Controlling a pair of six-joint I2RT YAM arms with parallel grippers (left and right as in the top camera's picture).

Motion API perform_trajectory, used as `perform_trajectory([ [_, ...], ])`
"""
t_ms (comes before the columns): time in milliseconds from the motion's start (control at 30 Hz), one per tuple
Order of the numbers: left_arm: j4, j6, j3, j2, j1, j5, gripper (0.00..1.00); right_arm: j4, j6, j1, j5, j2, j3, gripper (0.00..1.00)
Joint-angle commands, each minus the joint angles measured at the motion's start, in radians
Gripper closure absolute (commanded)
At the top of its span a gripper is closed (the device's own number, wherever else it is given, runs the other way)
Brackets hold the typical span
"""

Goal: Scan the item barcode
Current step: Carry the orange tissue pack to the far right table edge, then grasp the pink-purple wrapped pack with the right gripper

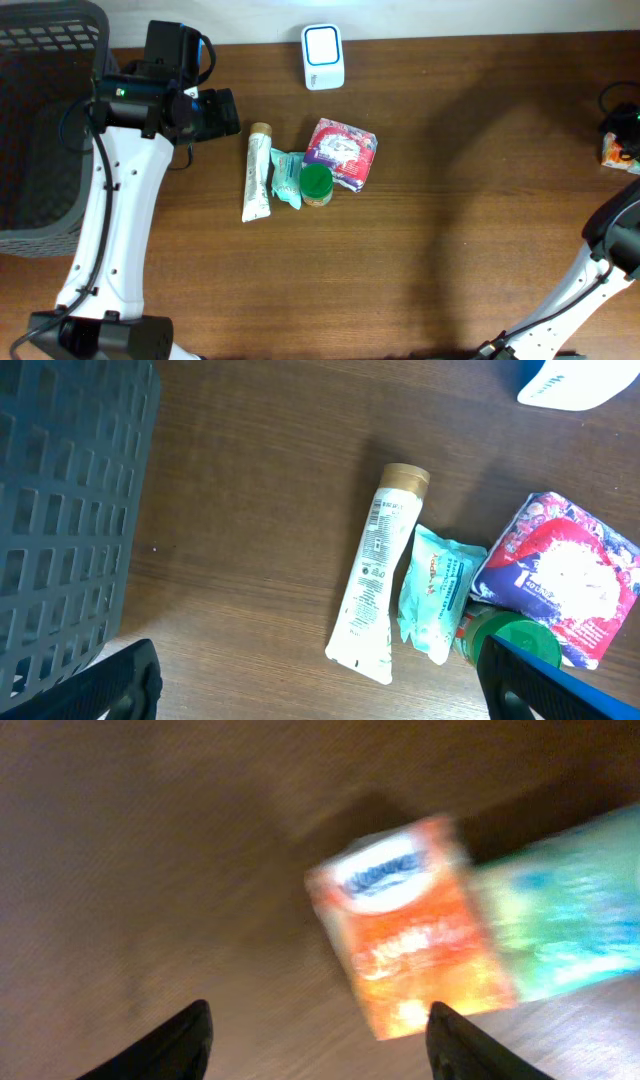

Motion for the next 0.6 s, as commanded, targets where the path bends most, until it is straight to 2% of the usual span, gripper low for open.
perform_trajectory([
  [0, 0.001, 0.005, 0.0, 0.001, -0.002, -0.007, 0.01, -0.043, 0.001, 0.024, -0.483, -0.127, 0.039, 0.3],
  [33, 0.001, 0.005, 0.0, 0.001, -0.002, -0.007, 0.01, -0.1, 0.001, 0.047, -0.667, -0.134, 0.039, 0.28],
  [100, 0.001, 0.005, 0.0, 0.001, -0.002, -0.007, 0.01, -0.242, 0.001, 0.108, -0.742, -0.134, 0.031, 0.28],
  [200, 0.001, 0.005, 0.0, 0.001, -0.002, -0.007, 0.01, -0.364, -0.103, 0.262, -0.641, -0.134, 0.008, 0.29],
  [300, 0.001, 0.005, 0.0, 0.001, -0.002, -0.007, 0.01, -0.369, -0.13, 0.422, -0.463, -0.134, 0.001, 0.24],
  [367, 0.001, 0.005, 0.0, 0.001, -0.002, -0.007, 0.01, -0.343, -0.129, 0.534, -0.377, -0.134, 0.001, 0.15],
  [400, 0.001, 0.005, 0.0, 0.001, -0.002, -0.007, 0.01, -0.33, -0.129, 0.58, -0.355, -0.134, 0.001, 0.01],
  [567, 0.001, 0.005, 0.0, 0.001, -0.002, -0.007, 0.01, -0.313, -0.087, 0.78, -0.338, -0.13, 0.001, 0.01],
])
